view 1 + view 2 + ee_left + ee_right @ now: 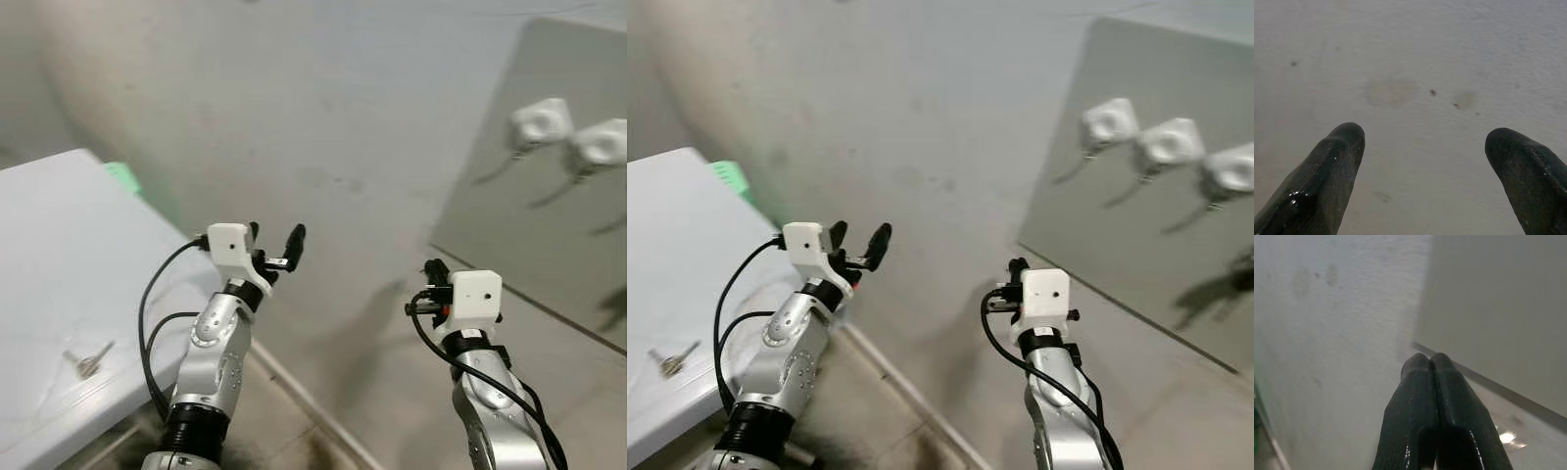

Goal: Hang keys on a hook

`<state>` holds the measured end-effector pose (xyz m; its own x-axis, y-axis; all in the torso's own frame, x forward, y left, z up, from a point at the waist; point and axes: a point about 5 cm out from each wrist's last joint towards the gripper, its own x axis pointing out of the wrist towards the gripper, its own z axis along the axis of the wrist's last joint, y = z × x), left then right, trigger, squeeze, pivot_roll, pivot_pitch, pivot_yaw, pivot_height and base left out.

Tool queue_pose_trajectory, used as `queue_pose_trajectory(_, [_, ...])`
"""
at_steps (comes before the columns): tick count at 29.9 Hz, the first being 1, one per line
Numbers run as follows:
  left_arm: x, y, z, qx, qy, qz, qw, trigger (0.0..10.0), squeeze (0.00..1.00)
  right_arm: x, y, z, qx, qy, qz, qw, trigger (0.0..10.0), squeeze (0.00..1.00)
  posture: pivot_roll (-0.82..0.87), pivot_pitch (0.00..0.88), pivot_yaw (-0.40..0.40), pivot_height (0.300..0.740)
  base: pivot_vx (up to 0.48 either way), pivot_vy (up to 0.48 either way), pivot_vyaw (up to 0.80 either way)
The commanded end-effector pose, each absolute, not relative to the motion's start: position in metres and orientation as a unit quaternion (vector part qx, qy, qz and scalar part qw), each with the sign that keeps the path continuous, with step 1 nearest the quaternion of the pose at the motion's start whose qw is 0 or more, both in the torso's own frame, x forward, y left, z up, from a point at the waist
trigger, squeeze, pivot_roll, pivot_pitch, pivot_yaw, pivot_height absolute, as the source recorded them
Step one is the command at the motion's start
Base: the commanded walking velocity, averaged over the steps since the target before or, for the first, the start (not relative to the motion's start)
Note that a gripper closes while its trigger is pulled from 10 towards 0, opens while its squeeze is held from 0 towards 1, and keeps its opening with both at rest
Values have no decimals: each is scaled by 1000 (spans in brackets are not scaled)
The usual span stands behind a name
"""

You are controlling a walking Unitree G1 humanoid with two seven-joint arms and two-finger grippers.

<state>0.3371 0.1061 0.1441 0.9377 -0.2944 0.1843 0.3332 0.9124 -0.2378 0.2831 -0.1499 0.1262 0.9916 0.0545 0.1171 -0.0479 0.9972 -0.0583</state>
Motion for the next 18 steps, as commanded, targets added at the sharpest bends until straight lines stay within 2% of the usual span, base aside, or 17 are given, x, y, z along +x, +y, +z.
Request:
queue_pose_trajectory(1, [337,109,147,-134,-76,-155,976,10000,0,284,-147,130,-25,-65,29,997,10000,0,-69,0,-19,740,0,0,-712])
queue_pose_trajectory(18, [312,104,133,-137,-65,-152,977,10000,0,262,-162,120,-31,-56,26,998,10000,0,-61,0,-21,740,0,0,-688])
